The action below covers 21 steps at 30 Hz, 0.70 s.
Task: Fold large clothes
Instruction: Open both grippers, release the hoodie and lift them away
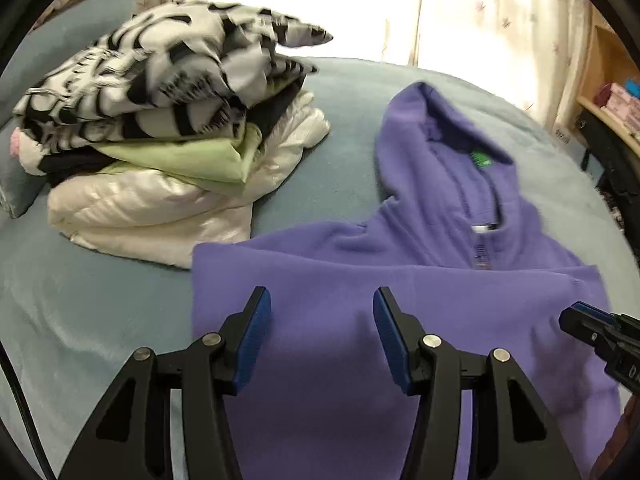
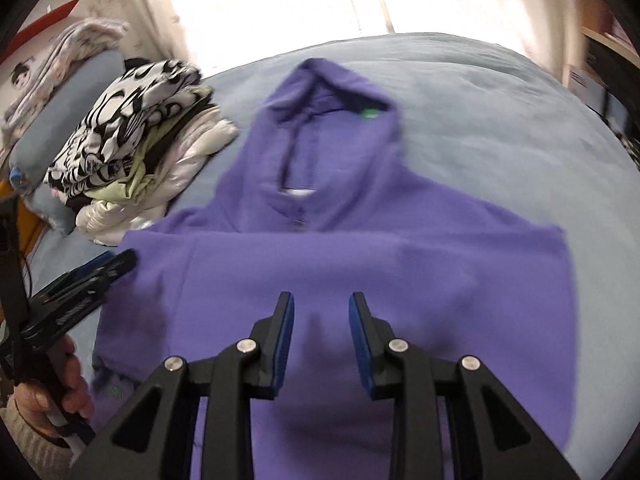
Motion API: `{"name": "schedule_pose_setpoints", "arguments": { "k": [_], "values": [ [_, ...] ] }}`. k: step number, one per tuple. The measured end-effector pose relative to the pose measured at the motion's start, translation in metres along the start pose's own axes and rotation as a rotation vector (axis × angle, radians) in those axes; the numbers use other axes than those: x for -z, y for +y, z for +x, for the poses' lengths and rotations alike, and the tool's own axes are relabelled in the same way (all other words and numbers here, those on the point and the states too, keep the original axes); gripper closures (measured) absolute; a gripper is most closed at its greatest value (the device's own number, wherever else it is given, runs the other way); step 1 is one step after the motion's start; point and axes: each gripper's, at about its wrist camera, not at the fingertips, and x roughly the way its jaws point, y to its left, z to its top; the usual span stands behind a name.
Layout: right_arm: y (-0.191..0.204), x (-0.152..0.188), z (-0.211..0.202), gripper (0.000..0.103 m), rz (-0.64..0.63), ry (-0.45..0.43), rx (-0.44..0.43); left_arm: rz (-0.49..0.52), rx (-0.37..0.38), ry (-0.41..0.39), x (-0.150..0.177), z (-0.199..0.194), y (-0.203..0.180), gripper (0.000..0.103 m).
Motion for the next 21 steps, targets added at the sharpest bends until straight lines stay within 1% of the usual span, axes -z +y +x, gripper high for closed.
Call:
{"name": "schedule_pose_setpoints", "arguments": {
  "k": [1, 3, 5, 6, 7, 8, 9, 10, 11, 12, 13, 14, 16, 21],
  "values": [
    [0.002, -0.003, 0.008, 0.075, 0.0, 0.012, 0.005, 0.001, -0.023, 0.016, -0.001, 0.01, 0.001, 0.051],
    [0.003, -0.008, 0.028, 0.075, 0.001, 0.039, 0.042, 0.01, -0.071, 0.06, 0.0, 0.034, 0.008, 0.052],
    [-0.015, -0.01, 0.036, 0.075, 0.014, 0.033, 0.099, 0.02, -0.06, 0.063, 0.002, 0.043, 0.016, 0.052],
    [-0.024, -0.011, 0.035, 0.076, 0.033, 0.028, 0.102, 0.024, -0.046, 0.055, 0.002, 0.043, 0.02, 0.052],
    [-0.043, -0.01, 0.029, 0.081, 0.081, 0.02, 0.048, 0.027, -0.037, 0.044, 0.002, 0.042, 0.023, 0.052],
    [-0.056, -0.009, 0.025, 0.084, 0.118, 0.018, 0.0, 0.029, -0.036, 0.039, 0.005, 0.04, 0.027, 0.052],
    [-0.064, -0.008, 0.021, 0.091, 0.133, 0.017, -0.014, 0.033, -0.033, 0.037, 0.005, 0.04, 0.028, 0.052],
    [-0.073, -0.005, 0.014, 0.096, 0.134, 0.017, -0.003, 0.035, -0.032, 0.036, 0.005, 0.04, 0.028, 0.052],
    [-0.076, -0.003, 0.01, 0.094, 0.124, 0.014, 0.06, 0.035, -0.031, 0.036, 0.005, 0.04, 0.028, 0.052],
    [-0.08, 0.0, 0.004, 0.091, 0.1, 0.007, 0.172, 0.033, -0.031, 0.034, 0.004, 0.041, 0.028, 0.052],
    [-0.085, 0.003, 0.002, 0.091, 0.094, 0.009, 0.182, 0.033, -0.032, 0.032, 0.004, 0.042, 0.028, 0.052],
    [-0.09, 0.006, 0.002, 0.091, 0.107, 0.021, 0.171, 0.032, -0.034, 0.031, 0.005, 0.04, 0.028, 0.052],
    [-0.102, 0.011, -0.003, 0.091, 0.159, 0.046, 0.15, 0.029, -0.036, 0.029, 0.009, 0.033, 0.032, 0.052],
    [-0.104, 0.02, -0.022, 0.091, 0.195, 0.044, 0.131, 0.002, -0.025, 0.055, 0.008, 0.015, 0.033, 0.05]
  ]
}}
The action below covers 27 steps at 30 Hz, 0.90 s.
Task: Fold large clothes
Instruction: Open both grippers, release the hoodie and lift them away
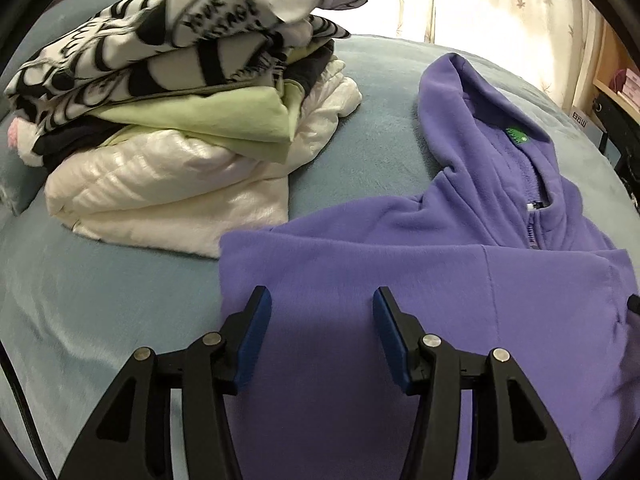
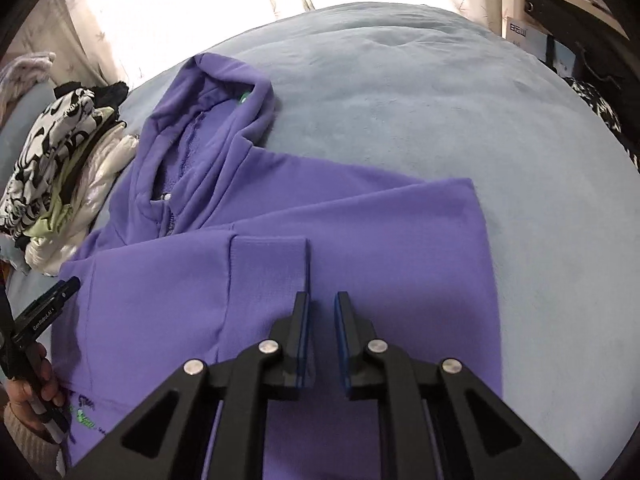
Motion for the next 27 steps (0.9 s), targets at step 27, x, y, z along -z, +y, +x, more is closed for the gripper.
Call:
{"name": "schedule_pose_setpoints", "arguments": {
  "k": [27],
  "values": [
    [0.061, 0.106, -0.266, 0.069, -0.104, -0.274, -0.092, 0.003, 0.05, -0.27, 0.069, -0.294, 0.037, 0.017]
  ]
}}
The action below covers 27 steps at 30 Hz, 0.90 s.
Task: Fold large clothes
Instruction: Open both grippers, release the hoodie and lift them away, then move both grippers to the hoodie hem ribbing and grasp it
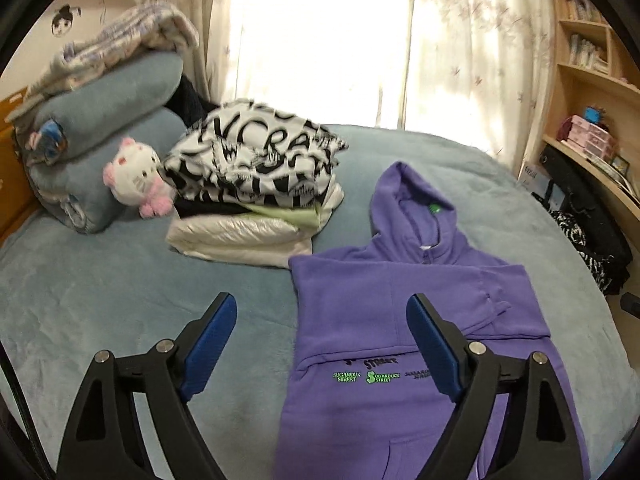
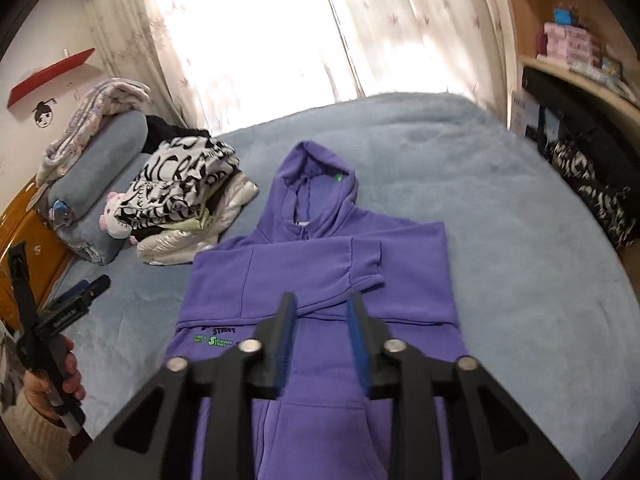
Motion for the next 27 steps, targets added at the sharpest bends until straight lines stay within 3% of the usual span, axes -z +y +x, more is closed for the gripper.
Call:
{"name": "schedule_pose_setpoints", "arguments": {
  "k": [6, 9, 15, 18, 22, 27],
  "values": [
    [0.004, 0.023, -0.054, 0.062, -0.028, -0.066, -0.012, 0.026, 0.007, -0.067, 0.006, -0.058, -0.005, 0.017],
    [0.001, 0.038, -0.07, 0.049, -0.036, -0.086, -0.012, 0.051, 0.034, -0.049, 0.021, -0.079, -0.01, 0.016],
    [-0.019, 0.085, -0.083, 0.048, 0.01, -0.07, -0.04, 0.071, 0.088, 0.018, 0.081, -0.102, -0.012, 0.016],
    [-0.036, 0.107, -0.077, 0.048, 0.063, -0.004, -0.058, 0.062, 0.104, 0.097, 0.118, -0.099, -0.008, 0.016],
    [-0.066, 0.136, -0.064, 0.048, 0.146, 0.152, -0.072, -0.025, 0.166, 0.299, 0.168, -0.079, 0.008, 0.016],
    [-0.11, 0.178, -0.061, 0.048, 0.217, 0.274, 0.019, -0.199, 0.218, 0.454, 0.217, -0.058, 0.04, 0.016]
  ]
}}
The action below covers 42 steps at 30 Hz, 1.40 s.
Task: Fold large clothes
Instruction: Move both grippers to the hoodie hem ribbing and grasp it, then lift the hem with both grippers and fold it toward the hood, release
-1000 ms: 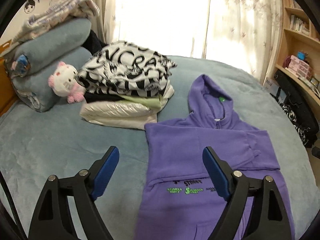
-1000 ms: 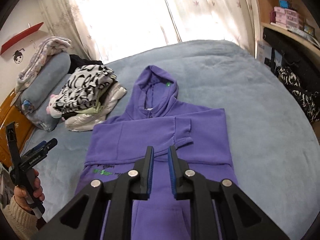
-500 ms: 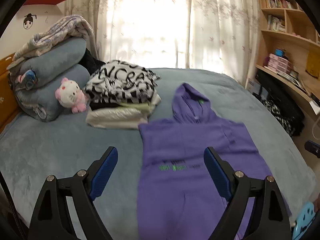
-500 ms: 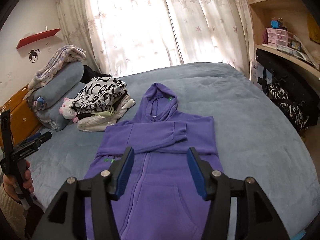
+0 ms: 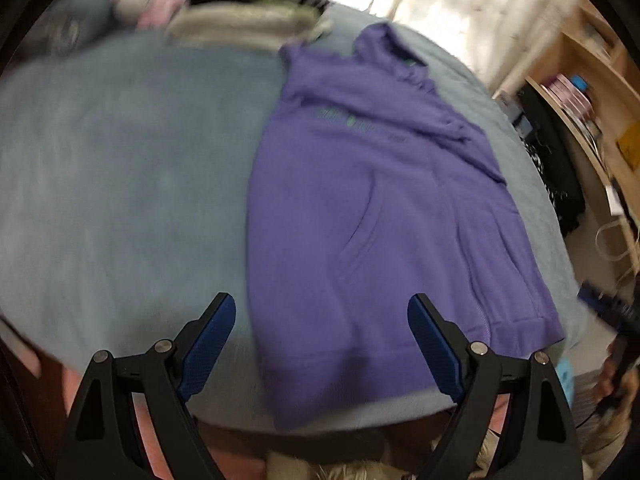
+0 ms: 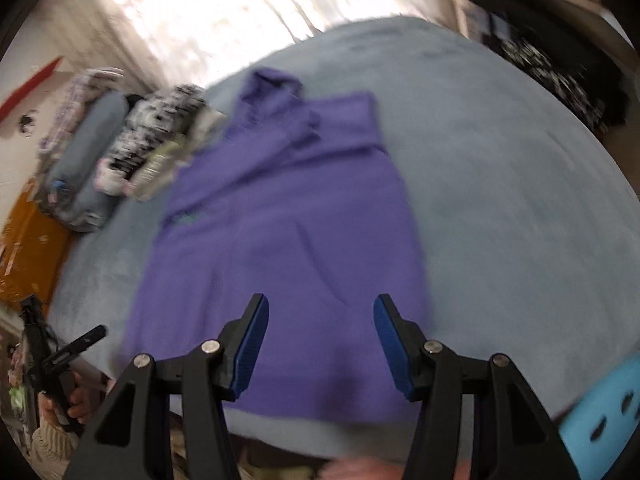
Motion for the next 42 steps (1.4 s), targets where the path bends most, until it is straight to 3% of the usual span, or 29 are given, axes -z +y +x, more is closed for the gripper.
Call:
{"name": "schedule_pose_setpoints", "arguments": {
  "k": [4, 8, 14, 18, 20, 23, 24, 25, 27, 28, 29, 35, 42],
  "values": [
    [-0.047, 0.021, 0.016, 0.048, 0.133, 0.083, 0.031, -0.057, 0.056, 0.052, 0.014, 0.016, 0.016, 0.016],
    [-0.068, 0.035, 0.031, 0.048, 0.228, 0.141, -0.041, -0.084, 0.083, 0.089, 0.023, 0.034, 0.018, 0.016],
    [-0.04, 0.041, 0.052, 0.048, 0.163, 0.192, -0.155, -0.05, 0.054, 0.089, 0.022, 0.045, 0.012, 0.016],
    [-0.022, 0.039, 0.07, 0.052, 0.11, 0.213, -0.153, -0.071, 0.069, 0.096, 0.021, 0.052, 0.017, 0.016],
    [-0.019, 0.036, 0.076, 0.056, 0.106, 0.204, -0.158, -0.079, 0.075, 0.094, 0.021, 0.054, 0.02, 0.016],
    [-0.019, 0.033, 0.081, 0.078, 0.119, 0.187, -0.163, -0.068, 0.077, 0.094, 0.021, 0.056, 0.018, 0.016],
    [-0.02, 0.033, 0.08, 0.087, 0.122, 0.178, -0.164, -0.066, 0.072, 0.094, 0.022, 0.056, 0.018, 0.019],
    [-0.019, 0.033, 0.079, 0.088, 0.121, 0.169, -0.17, -0.069, 0.06, 0.09, 0.022, 0.055, 0.017, 0.023],
    [-0.015, 0.033, 0.074, 0.089, 0.099, 0.149, -0.161, -0.084, 0.062, 0.082, 0.02, 0.053, 0.016, 0.05],
    [-0.011, 0.033, 0.07, 0.089, 0.08, 0.134, -0.153, -0.097, 0.075, 0.084, 0.02, 0.052, 0.016, 0.058],
    [-0.007, 0.033, 0.065, 0.09, 0.061, 0.117, -0.147, -0.112, 0.095, 0.086, 0.02, 0.052, 0.016, 0.083],
    [0.011, 0.03, 0.029, 0.091, -0.022, 0.037, -0.141, -0.083, 0.034, 0.077, 0.014, 0.039, 0.0, 0.092],
    [0.025, 0.039, -0.006, 0.092, -0.073, 0.012, -0.168, -0.055, 0.042, 0.007, 0.009, -0.005, -0.005, 0.093]
  ]
}}
